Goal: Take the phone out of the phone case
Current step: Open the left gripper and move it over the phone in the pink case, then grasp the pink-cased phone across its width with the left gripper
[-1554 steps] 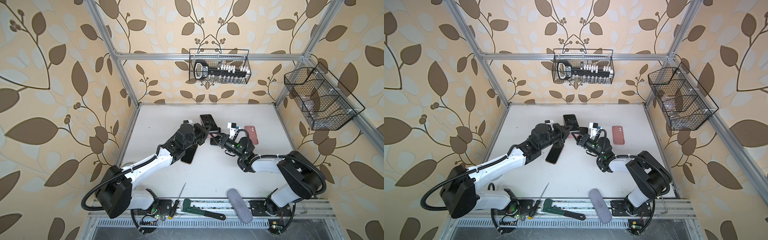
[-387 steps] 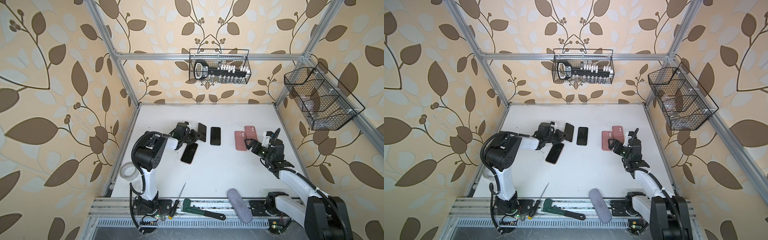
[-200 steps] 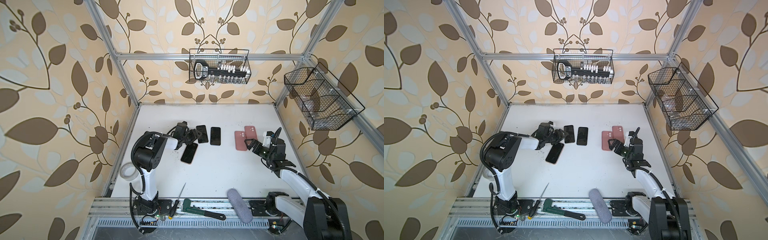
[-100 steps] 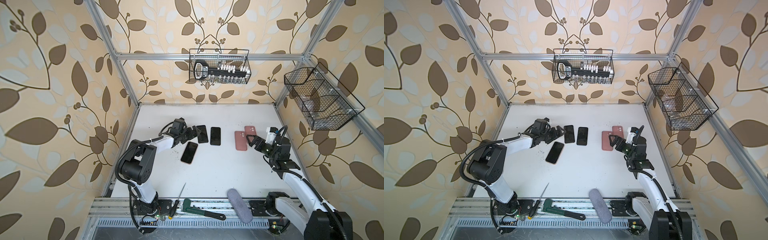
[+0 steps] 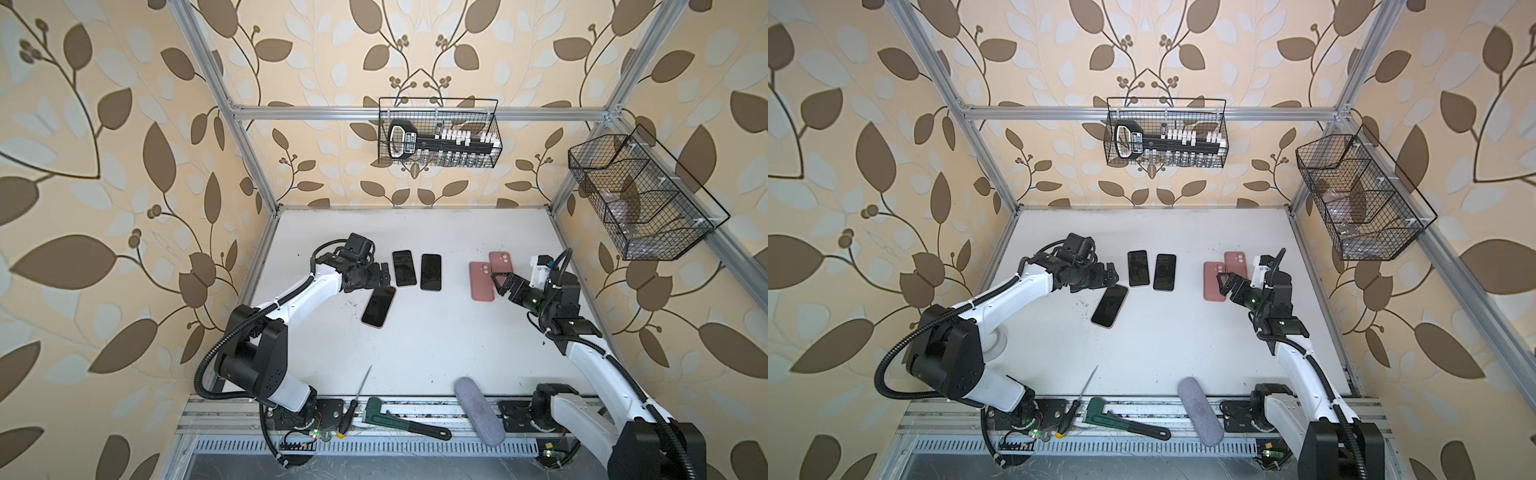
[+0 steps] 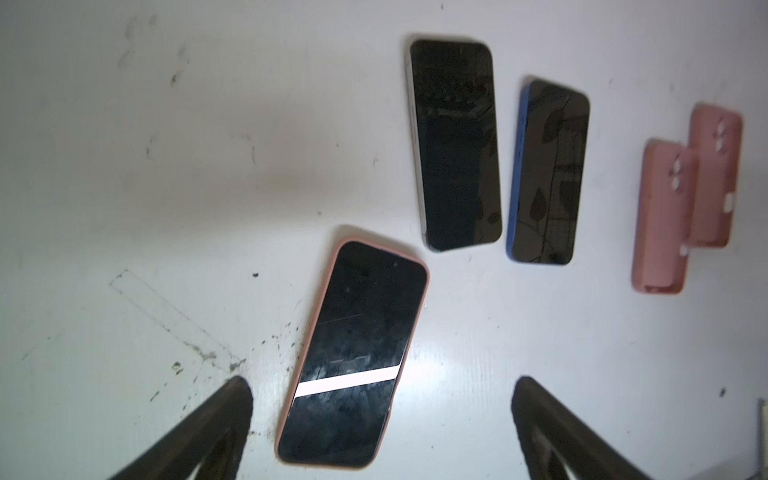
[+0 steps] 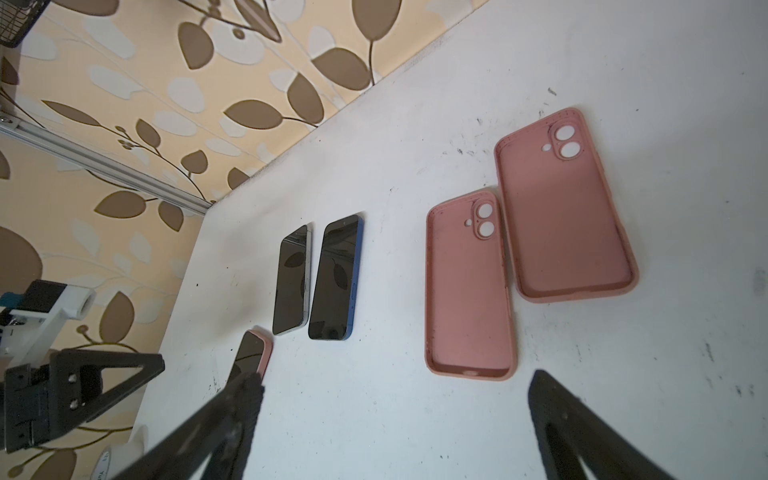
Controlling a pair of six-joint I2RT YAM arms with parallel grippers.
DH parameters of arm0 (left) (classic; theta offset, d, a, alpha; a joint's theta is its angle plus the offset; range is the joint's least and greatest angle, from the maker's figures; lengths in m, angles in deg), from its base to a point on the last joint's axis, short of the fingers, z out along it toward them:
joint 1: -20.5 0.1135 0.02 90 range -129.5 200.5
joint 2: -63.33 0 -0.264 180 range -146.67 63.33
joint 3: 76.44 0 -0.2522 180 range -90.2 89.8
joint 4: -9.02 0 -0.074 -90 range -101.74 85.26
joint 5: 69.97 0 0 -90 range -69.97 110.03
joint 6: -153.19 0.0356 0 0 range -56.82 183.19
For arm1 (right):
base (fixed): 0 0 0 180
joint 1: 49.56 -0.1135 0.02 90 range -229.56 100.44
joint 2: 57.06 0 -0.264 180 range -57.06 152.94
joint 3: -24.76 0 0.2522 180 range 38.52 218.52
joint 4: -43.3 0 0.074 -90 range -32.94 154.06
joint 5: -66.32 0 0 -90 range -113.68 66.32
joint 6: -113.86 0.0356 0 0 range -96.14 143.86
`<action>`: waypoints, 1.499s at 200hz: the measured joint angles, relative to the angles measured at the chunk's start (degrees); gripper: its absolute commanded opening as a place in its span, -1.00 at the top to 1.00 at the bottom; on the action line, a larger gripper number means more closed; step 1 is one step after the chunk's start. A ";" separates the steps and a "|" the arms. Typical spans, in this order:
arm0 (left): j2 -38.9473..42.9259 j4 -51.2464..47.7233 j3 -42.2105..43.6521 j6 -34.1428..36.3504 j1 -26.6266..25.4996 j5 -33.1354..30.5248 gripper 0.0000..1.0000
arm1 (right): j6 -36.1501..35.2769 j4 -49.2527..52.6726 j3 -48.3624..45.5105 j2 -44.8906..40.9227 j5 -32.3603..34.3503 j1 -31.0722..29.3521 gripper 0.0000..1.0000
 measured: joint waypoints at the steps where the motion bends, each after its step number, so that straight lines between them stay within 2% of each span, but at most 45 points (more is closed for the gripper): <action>1: -0.09 -0.35 -0.04 0.20 -0.24 -0.33 -0.97 | -0.02 0.02 0.00 0.00 -0.02 0.00 -1.00; 45: -2.78 -4.24 -0.81 4.11 -4.39 -4.09 -0.97 | -0.02 0.52 0.00 0.00 -0.02 0.20 -1.00; 234: -11.08 -2.01 1.03 8.72 -6.75 -4.96 -0.97 | -0.46 2.97 -0.09 -1.88 -0.07 2.32 -1.00; 300: -13.31 -0.87 1.03 8.79 -7.04 -7.08 -0.97 | -0.66 3.15 -0.33 -2.05 -0.09 2.93 -1.00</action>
